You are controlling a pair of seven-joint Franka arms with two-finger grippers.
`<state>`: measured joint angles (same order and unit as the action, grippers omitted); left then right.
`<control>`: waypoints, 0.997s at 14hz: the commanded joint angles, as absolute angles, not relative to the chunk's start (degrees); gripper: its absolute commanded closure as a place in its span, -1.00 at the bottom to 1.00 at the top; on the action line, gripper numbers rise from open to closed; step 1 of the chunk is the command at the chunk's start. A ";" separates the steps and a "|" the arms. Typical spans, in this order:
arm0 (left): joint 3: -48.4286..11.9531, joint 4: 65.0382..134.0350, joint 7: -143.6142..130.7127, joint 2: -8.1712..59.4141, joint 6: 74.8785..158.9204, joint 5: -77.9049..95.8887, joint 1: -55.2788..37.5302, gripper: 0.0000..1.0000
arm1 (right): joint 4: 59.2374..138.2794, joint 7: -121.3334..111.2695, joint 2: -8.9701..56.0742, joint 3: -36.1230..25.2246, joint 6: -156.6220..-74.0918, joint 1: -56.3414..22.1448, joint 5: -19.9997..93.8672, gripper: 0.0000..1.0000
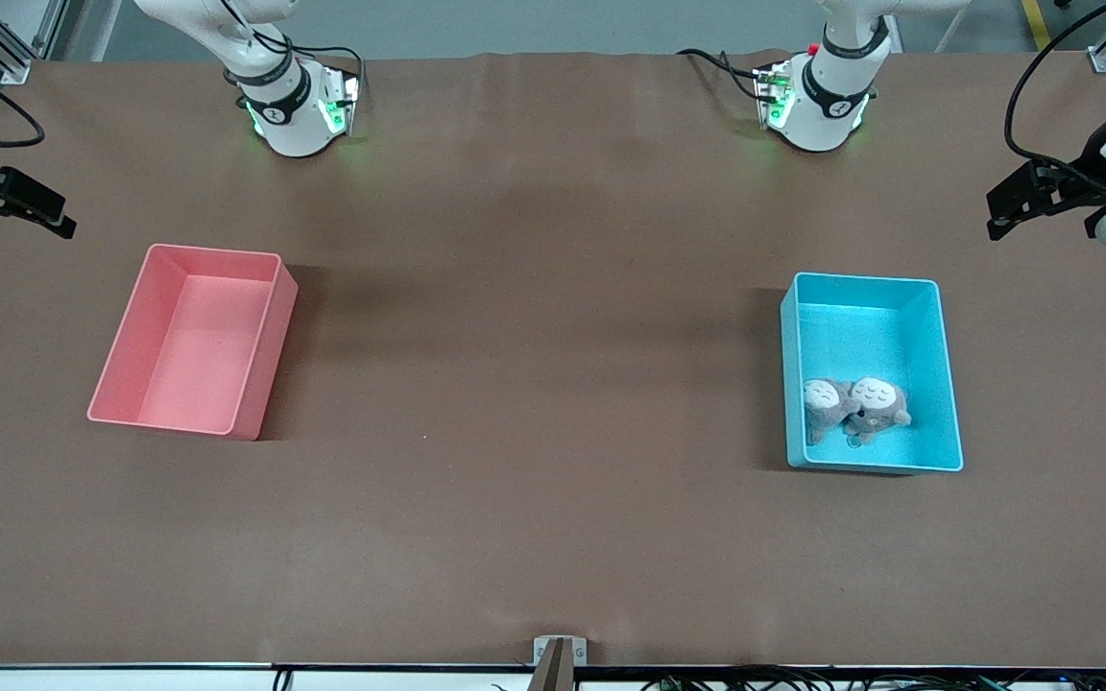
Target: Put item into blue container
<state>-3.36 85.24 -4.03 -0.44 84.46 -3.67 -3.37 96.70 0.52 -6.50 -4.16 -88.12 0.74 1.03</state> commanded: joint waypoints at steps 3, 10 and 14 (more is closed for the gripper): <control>-6.33 86.66 -3.86 -1.84 84.38 -2.37 -1.23 -1.00 | 98.17 -0.18 -8.09 -3.96 -88.07 0.18 1.93 -1.00; -0.98 87.10 -3.16 -2.81 84.38 -0.79 -3.68 -1.00 | 98.00 0.00 -8.09 -3.87 -88.50 -0.18 -1.31 -1.00; -0.61 87.80 -3.16 -2.99 84.64 -0.79 -4.57 -1.00 | 97.91 0.35 -8.09 -3.95 -88.16 -0.09 -1.23 -1.00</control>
